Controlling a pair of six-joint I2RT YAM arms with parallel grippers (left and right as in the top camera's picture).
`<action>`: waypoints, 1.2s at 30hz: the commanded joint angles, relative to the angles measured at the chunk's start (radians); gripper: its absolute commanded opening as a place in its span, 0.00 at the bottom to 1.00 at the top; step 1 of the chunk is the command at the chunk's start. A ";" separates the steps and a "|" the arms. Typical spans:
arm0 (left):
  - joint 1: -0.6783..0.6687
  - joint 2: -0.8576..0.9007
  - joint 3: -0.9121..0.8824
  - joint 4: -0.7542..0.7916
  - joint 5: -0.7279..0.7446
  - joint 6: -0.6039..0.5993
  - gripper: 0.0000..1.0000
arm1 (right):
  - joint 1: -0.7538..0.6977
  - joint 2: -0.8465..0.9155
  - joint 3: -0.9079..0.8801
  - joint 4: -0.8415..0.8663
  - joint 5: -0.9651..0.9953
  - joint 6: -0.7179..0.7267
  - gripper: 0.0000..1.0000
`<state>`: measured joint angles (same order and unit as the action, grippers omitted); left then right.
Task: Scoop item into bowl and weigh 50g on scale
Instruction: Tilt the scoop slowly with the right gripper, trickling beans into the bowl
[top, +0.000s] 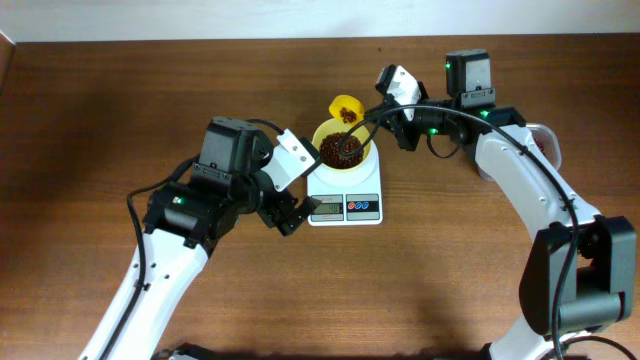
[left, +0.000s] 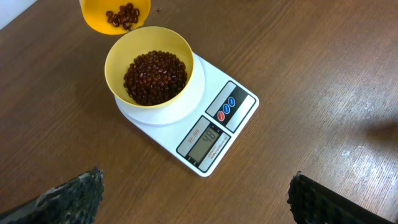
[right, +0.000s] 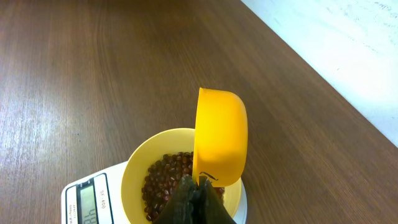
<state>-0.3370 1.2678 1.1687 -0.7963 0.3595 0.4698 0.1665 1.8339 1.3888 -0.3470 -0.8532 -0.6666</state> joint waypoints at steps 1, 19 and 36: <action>0.006 -0.004 -0.007 0.002 0.000 -0.012 0.99 | 0.003 0.006 0.000 -0.016 0.002 -0.010 0.04; 0.006 -0.004 -0.007 0.002 0.000 -0.012 0.99 | 0.004 0.006 0.000 -0.015 0.050 -0.010 0.04; 0.006 -0.004 -0.007 0.002 0.000 -0.012 0.99 | 0.003 0.006 0.000 -0.015 0.050 -0.010 0.04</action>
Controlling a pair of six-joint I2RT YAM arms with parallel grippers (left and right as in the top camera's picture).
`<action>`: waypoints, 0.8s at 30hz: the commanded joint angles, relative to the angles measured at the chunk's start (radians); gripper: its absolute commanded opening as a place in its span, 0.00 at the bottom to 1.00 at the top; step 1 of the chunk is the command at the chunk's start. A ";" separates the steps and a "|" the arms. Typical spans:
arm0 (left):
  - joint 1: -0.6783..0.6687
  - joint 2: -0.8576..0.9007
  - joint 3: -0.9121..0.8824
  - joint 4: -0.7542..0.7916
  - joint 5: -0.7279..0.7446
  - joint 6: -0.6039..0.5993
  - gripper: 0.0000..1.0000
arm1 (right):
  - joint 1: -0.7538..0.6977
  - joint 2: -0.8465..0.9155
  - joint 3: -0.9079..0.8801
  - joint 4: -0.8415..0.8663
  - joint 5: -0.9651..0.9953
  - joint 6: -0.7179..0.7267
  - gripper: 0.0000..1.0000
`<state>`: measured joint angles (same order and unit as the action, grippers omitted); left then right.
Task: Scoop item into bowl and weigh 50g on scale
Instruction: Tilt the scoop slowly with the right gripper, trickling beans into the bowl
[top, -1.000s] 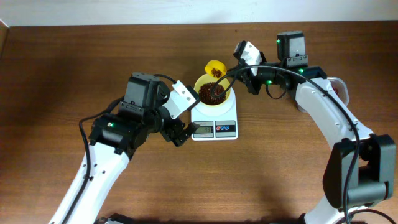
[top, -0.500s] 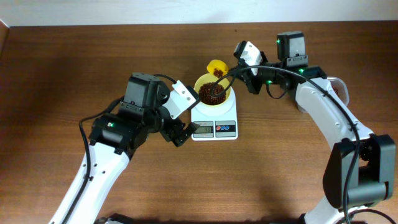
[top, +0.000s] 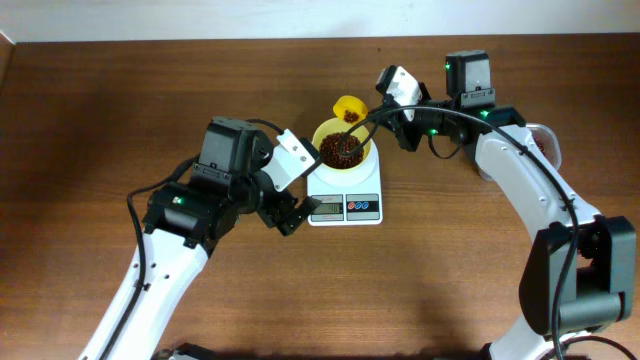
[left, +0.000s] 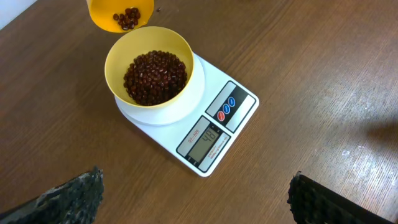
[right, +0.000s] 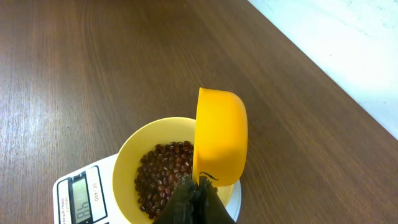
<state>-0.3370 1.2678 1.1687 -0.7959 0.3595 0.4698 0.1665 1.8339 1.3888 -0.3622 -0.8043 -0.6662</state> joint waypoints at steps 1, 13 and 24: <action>0.006 -0.004 -0.007 0.002 0.000 -0.012 0.99 | 0.003 0.006 0.000 0.000 0.002 -0.011 0.04; 0.006 -0.004 -0.007 0.002 0.000 -0.012 0.99 | 0.004 0.006 0.000 0.003 0.019 -0.007 0.04; 0.006 -0.004 -0.007 0.002 0.000 -0.012 0.98 | 0.003 0.006 0.000 0.006 0.039 -0.008 0.04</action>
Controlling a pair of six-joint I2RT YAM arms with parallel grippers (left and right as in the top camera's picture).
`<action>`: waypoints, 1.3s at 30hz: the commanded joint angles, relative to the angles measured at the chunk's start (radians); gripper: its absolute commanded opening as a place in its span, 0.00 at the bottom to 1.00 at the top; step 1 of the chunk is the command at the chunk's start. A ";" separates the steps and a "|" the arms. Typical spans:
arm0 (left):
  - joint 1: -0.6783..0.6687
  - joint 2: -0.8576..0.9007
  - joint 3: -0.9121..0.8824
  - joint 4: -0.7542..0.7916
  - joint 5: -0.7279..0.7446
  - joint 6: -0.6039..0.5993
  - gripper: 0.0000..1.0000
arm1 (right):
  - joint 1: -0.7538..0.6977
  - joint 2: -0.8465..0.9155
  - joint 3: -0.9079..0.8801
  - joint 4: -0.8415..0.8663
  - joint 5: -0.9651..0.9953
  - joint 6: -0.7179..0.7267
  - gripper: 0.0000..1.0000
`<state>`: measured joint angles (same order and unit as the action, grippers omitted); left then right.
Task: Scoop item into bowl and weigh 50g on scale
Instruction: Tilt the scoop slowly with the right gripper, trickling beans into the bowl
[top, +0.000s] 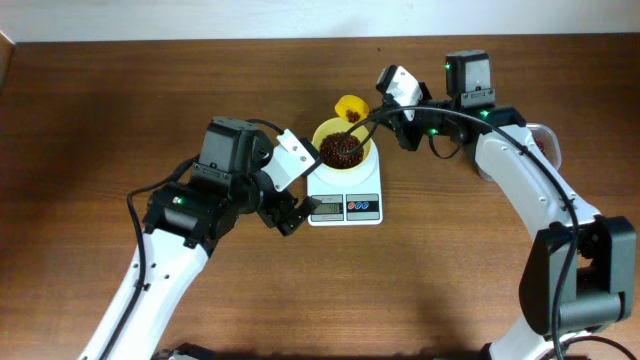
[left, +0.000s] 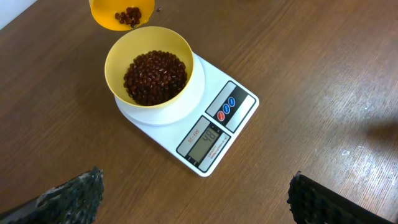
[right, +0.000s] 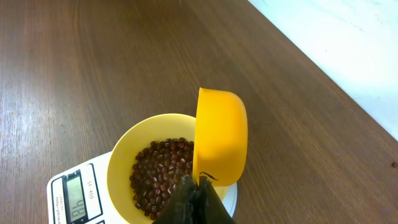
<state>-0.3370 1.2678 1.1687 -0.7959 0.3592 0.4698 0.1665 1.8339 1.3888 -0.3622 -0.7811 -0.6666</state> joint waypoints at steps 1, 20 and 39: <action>0.006 -0.004 -0.007 0.002 0.000 -0.012 0.99 | 0.003 0.006 0.000 0.011 0.002 -0.006 0.04; 0.006 -0.004 -0.007 0.002 0.000 -0.012 0.99 | 0.003 0.006 0.000 0.011 -0.018 -0.007 0.04; 0.006 -0.004 -0.007 0.002 0.000 -0.012 0.99 | 0.011 0.006 0.000 -0.008 -0.018 0.010 0.04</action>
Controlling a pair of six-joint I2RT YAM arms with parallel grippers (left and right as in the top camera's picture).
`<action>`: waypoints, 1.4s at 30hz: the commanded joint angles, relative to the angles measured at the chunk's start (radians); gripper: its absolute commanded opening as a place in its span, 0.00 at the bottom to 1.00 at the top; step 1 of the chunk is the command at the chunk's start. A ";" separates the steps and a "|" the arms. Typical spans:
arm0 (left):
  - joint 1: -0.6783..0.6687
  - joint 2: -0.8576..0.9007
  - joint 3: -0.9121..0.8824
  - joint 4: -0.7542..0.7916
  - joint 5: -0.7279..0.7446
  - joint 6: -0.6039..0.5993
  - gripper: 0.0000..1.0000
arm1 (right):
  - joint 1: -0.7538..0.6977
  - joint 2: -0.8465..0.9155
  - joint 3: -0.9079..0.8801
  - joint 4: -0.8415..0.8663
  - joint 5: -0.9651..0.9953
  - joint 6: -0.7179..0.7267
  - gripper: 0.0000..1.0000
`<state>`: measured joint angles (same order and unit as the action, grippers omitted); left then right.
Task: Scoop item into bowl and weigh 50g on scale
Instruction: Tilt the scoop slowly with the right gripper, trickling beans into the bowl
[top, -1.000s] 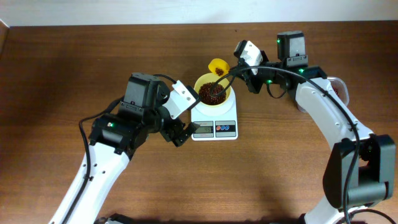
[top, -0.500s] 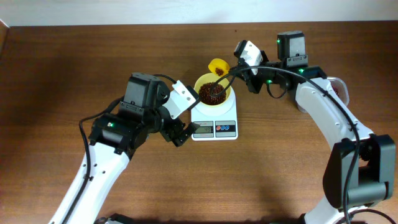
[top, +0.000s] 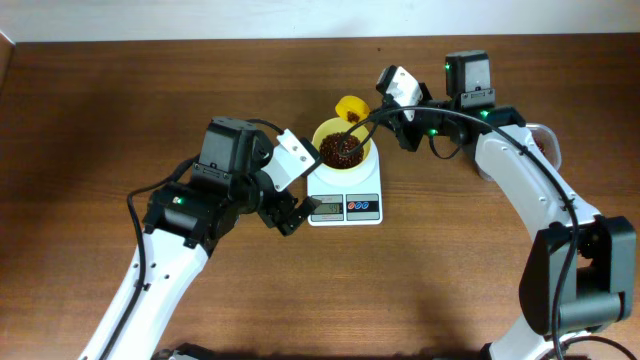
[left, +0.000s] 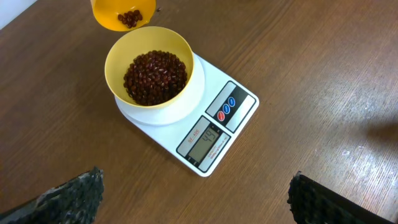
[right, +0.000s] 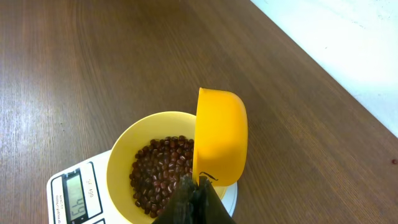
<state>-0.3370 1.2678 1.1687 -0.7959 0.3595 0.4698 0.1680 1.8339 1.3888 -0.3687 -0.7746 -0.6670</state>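
Note:
A yellow bowl (left: 148, 71) of dark red beans (left: 155, 77) stands on the white scale (left: 217, 130), whose display (left: 204, 141) reads 49. My right gripper (right: 198, 198) is shut on the handle of a yellow scoop (right: 220, 135), held on edge over the bowl's far rim. The scoop (left: 123, 14) holds a few beans. In the overhead view the scoop (top: 348, 106) sits just behind the bowl (top: 343, 146). My left gripper (left: 196, 196) hangs open in front of the scale, with nothing between its fingers (left: 68, 196).
A clear container (top: 543, 142) with beans stands at the right, partly behind my right arm. Brown wooden table (top: 450, 270) all round; a pale wall edge runs along the back.
The display read 48 and now reads 49. The scoop has barely shifted at the bowl's far rim. Neither arm has visibly moved.
The scoop was held tilted over the bowl's far rim with a small heap of beans, display at 48. It then sat slightly farther back with fewer beans showing. Now the scale reads 49.

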 joint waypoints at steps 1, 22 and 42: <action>0.006 -0.004 -0.007 0.002 0.000 -0.012 0.99 | 0.010 0.006 0.000 -0.006 -0.028 0.013 0.04; 0.006 -0.004 -0.006 0.002 0.000 -0.012 0.99 | 0.015 0.007 -0.001 -0.021 0.039 0.013 0.04; 0.006 -0.004 -0.007 0.002 0.000 -0.012 0.99 | 0.015 0.009 -0.001 -0.011 0.023 0.103 0.04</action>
<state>-0.3370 1.2678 1.1687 -0.7959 0.3595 0.4698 0.1730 1.8339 1.3888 -0.3813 -0.7254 -0.6056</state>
